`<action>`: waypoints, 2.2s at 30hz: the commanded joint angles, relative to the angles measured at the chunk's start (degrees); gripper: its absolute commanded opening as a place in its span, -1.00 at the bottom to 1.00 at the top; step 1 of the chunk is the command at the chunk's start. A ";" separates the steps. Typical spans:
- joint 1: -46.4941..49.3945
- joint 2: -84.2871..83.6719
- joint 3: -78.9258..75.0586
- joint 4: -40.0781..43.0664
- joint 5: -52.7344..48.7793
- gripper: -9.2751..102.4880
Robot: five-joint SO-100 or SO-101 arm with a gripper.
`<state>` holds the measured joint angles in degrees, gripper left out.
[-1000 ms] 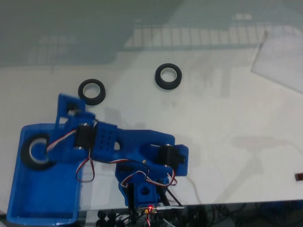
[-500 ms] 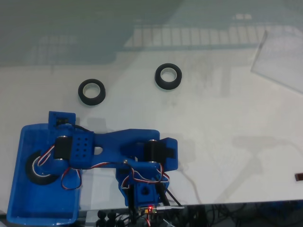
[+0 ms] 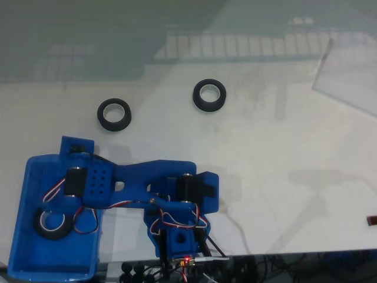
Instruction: Grasp all tape and put them in the bin.
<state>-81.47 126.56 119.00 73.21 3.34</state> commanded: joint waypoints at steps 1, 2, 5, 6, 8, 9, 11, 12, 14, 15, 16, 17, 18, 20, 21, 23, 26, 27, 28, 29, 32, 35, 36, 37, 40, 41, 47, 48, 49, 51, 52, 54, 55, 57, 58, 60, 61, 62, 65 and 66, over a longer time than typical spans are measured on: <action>4.22 3.43 -0.44 -0.26 -1.14 -0.34; 5.89 4.39 -0.44 -0.18 -1.76 -0.34; 11.34 7.47 -0.44 0.62 -3.69 -0.34; 13.45 8.26 -0.44 0.88 -4.39 -0.34; 17.84 10.11 -0.44 1.41 -5.80 -0.35; 20.13 11.07 -0.44 1.49 -6.50 -0.34; 25.14 13.18 -0.44 1.58 -8.09 -0.34; 27.69 14.59 -0.44 1.41 -8.70 -0.34; 32.78 17.05 -0.62 0.79 -9.76 -0.33; 35.42 18.02 -0.97 0.62 -10.02 -0.33; 38.06 18.72 -1.23 0.53 -10.11 -0.33; 40.87 19.42 -1.23 0.00 -10.02 -0.33; 43.77 19.95 -1.23 -0.53 -9.67 -0.33; 49.66 20.65 -0.97 -2.02 -8.70 -0.34; 52.65 20.92 -0.53 -3.08 -8.09 -0.34; 57.92 21.01 -0.44 -3.69 -7.21 -0.35; 60.56 21.01 1.14 -3.16 -8.79 -0.34; 60.64 20.65 2.11 -3.34 -9.23 -0.34; 60.03 20.21 3.08 -3.16 -10.37 -0.34; 59.41 19.60 4.39 -3.34 -10.99 -0.32; 57.83 14.77 5.36 -3.87 -11.60 -0.30; 56.43 8.88 5.19 -3.96 -13.10 -0.32; 56.25 6.50 4.83 -4.13 -13.27 -0.32; 56.25 4.31 4.48 -4.48 -13.54 -0.32; 55.90 -1.49 3.78 -5.89 -14.85 -0.32; 55.72 -3.52 3.25 -6.15 -15.29 -0.32; 54.93 -14.68 -3.60 -6.33 -15.29 -0.32; 54.93 -16.44 -5.10 -6.24 -15.29 -0.32; 54.93 -18.02 -6.50 -6.06 -15.29 -0.33; 55.11 -21.01 -9.23 -5.89 -15.21 -0.33; 55.11 -22.50 -10.55 -5.80 -15.12 -0.33; 55.20 -25.40 -12.57 -5.80 -15.21 -0.33; 55.20 -26.81 -13.45 -5.80 -15.29 -0.33; 55.02 -29.62 -14.94 -5.71 -15.38 -0.33; 54.93 -31.03 -16.00 -5.71 -15.21 -0.33; 54.84 -33.75 -17.67 -5.71 -14.94 -0.33; 54.67 -34.98 -18.37 -5.71 -14.68 -0.33; 54.58 -36.12 -18.98 -5.71 -14.59 -0.33; 54.32 -38.58 -20.57 -6.06 -14.24 -0.34; 54.14 -39.02 -20.65 -6.24 -14.24 -0.35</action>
<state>-26.46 87.71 102.13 67.59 -11.07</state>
